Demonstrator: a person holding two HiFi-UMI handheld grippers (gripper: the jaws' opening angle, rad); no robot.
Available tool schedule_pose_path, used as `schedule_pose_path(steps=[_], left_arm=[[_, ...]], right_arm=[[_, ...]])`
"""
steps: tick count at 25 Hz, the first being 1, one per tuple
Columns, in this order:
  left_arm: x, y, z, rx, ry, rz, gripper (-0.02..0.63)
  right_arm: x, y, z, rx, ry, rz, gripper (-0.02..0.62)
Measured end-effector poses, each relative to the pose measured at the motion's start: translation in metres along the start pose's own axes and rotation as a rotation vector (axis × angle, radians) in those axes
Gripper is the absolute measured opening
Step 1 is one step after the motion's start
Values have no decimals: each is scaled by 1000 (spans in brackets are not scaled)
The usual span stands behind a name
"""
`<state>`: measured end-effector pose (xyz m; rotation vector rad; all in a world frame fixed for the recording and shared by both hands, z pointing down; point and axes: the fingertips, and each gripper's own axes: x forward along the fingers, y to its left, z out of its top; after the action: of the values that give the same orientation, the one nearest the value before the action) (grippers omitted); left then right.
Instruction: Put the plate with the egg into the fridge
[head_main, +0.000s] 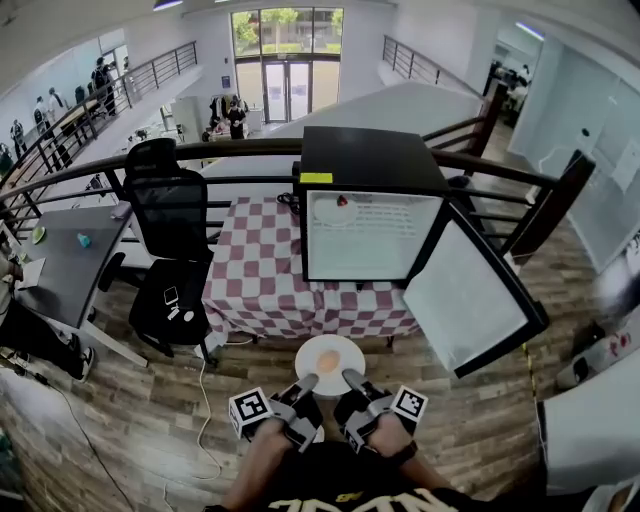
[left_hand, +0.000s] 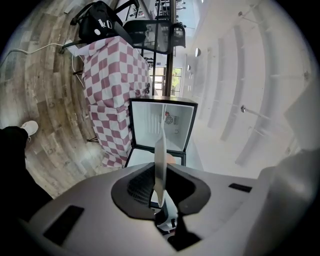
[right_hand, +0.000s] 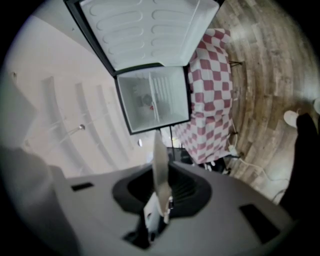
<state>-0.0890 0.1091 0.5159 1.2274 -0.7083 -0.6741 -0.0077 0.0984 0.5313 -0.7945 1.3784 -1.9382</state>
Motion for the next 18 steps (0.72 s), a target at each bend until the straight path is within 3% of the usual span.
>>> schedule_pose_path(steps=[7,18], left_arm=[[8,6,34,-22,25,3,51],[41,1,51,-41,72,24,54]], right_arm=[[31,-8,-2,14,-27,-1,49],[53,-3,24,23,-81,-14,51]])
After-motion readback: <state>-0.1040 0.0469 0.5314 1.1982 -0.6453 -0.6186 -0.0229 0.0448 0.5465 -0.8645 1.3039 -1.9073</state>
